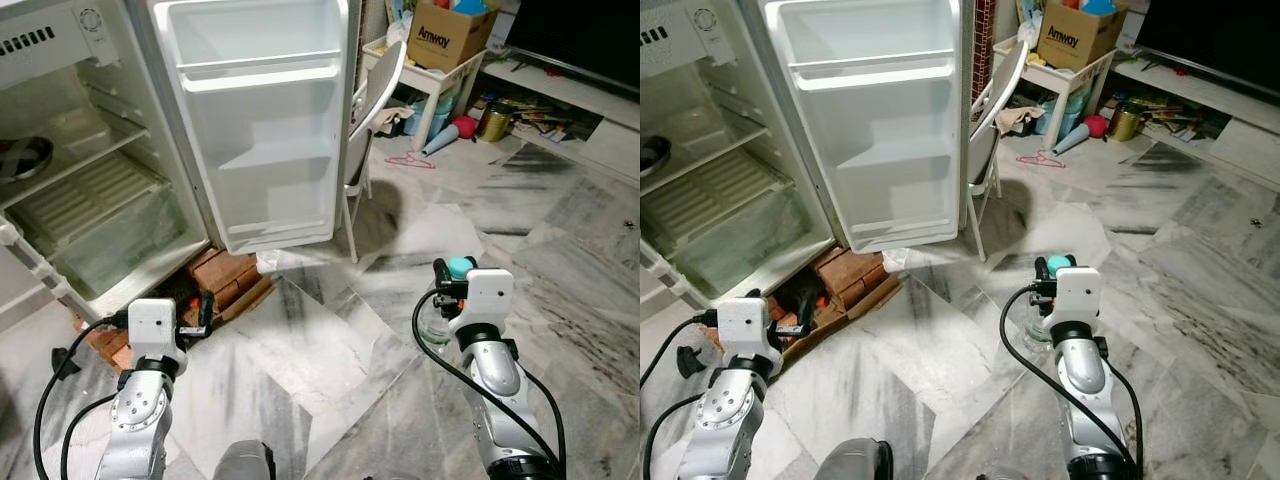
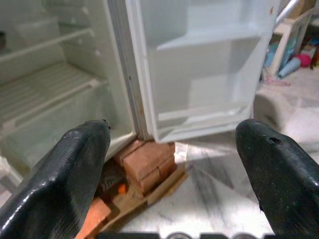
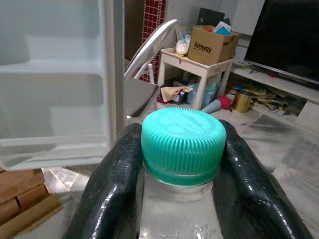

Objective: Restocking fridge

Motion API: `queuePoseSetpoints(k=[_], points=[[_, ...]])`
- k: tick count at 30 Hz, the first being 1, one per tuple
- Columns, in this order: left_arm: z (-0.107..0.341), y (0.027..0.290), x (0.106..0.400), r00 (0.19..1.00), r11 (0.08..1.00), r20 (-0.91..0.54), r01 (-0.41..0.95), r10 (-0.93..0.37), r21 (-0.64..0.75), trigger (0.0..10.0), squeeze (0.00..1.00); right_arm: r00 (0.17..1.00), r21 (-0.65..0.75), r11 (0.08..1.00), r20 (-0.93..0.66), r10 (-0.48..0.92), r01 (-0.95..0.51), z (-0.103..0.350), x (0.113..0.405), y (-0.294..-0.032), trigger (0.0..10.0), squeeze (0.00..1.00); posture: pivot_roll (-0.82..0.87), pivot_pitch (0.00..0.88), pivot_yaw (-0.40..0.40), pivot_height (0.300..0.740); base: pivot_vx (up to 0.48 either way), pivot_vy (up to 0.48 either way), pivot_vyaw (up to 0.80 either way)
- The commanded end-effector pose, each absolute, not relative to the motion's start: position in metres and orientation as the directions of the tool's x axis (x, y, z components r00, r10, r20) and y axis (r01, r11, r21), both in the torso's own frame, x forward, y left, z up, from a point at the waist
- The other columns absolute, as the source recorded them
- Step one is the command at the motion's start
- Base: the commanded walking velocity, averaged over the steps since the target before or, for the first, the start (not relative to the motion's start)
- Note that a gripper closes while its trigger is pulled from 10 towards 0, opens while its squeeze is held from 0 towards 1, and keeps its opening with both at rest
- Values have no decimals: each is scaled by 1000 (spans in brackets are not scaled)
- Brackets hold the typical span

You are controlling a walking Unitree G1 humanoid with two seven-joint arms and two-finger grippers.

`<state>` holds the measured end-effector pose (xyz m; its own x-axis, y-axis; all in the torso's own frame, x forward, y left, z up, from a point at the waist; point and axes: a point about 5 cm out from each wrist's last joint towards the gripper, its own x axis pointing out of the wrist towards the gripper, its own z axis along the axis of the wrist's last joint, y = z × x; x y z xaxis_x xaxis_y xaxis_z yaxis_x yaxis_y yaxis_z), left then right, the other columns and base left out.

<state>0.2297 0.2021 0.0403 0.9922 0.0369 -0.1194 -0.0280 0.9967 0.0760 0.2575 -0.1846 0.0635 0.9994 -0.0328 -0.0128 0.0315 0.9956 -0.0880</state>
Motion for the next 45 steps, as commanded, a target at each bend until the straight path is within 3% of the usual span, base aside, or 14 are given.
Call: queuePoseSetpoints(k=[1,8,19,32,45], points=[[47,200,233,995,997,-92,-30,37,70,10000,0,999,-97,995,34,-23,26,74,264,-185,10000,0,111,0,-65,740,0,0,0],[42,191,227,994,991,-94,61,-50,122,10000,0,999,-113,993,17,-33,35,72,264,-189,10000,0,112,0,-81,740,0,0,0],[44,202,228,993,995,-109,46,-37,83,10000,0,999,-96,994,16,-43,45,71,270,-186,10000,0,114,4,-53,740,0,0,0],[46,190,244,984,988,-127,134,-123,77,10000,0,993,-68,991,36,-113,115,71,266,-187,10000,0,65,14,33,740,0,0,0],[48,187,248,986,990,-117,129,-122,57,10000,0,995,-80,993,37,-90,92,73,271,-187,10000,0,66,23,9,740,159,0,-112]])
